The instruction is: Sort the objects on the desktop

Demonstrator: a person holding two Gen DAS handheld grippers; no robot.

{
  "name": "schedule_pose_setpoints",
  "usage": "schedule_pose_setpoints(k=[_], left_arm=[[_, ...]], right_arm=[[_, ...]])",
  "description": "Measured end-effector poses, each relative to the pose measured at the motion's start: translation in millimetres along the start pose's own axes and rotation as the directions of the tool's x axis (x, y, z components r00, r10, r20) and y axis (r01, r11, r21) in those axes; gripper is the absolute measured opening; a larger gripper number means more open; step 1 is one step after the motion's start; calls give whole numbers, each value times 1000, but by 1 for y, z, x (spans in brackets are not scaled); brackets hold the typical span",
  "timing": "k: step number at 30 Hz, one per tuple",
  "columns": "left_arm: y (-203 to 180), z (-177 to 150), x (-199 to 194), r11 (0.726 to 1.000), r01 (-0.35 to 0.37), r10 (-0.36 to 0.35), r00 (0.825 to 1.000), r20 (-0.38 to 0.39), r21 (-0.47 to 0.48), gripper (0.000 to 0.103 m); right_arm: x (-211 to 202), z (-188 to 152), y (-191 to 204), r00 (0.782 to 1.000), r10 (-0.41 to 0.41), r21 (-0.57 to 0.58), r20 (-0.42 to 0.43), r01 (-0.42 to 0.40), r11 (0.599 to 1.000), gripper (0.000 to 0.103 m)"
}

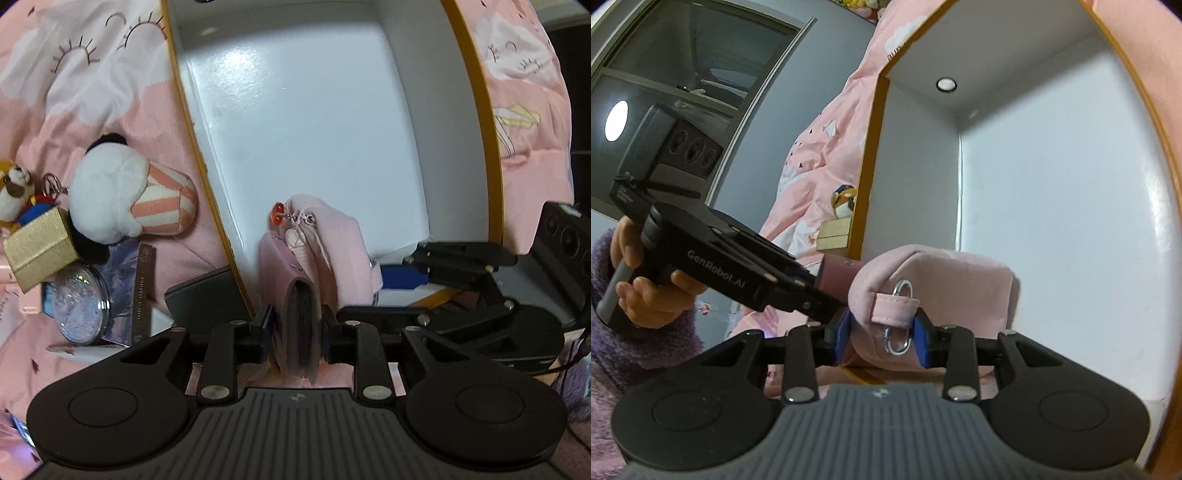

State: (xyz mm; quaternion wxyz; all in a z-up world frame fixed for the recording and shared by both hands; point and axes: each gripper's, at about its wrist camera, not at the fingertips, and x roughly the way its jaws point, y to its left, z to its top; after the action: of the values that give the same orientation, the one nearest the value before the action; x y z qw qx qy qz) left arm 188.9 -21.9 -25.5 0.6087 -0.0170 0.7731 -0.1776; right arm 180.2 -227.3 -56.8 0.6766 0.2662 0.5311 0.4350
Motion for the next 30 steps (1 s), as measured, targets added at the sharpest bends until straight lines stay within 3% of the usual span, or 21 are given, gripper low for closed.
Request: schedule_pose_setpoints(k=[13, 18, 20, 25, 28, 30], left_arm=[[21, -9, 4, 992, 113, -111, 993, 43, -59, 34], [23, -14, 8, 989, 136, -132, 989, 67, -58, 34], [25, -19, 6, 985, 159, -153, 984, 87, -68, 34], [29, -41, 3, 981, 186, -176, 970, 168, -49, 35], [37, -51, 4, 967, 244, -225, 952, 207, -71, 35], [44, -56, -2, 956, 282, -254, 933, 255, -78, 35]], right_arm=[[7, 11, 4, 993, -53, -40, -106, 49, 998, 42], [11, 19, 16, 980, -134, -115, -147, 118, 986, 51], [10, 20, 25, 972, -182, -181, -149, 154, 971, 57], [2, 26, 45, 956, -248, -307, -157, 192, 932, 58], [-1, 30, 59, 931, -333, -432, -152, 240, 869, 58], [0, 30, 68, 904, -399, -541, -153, 261, 800, 58]])
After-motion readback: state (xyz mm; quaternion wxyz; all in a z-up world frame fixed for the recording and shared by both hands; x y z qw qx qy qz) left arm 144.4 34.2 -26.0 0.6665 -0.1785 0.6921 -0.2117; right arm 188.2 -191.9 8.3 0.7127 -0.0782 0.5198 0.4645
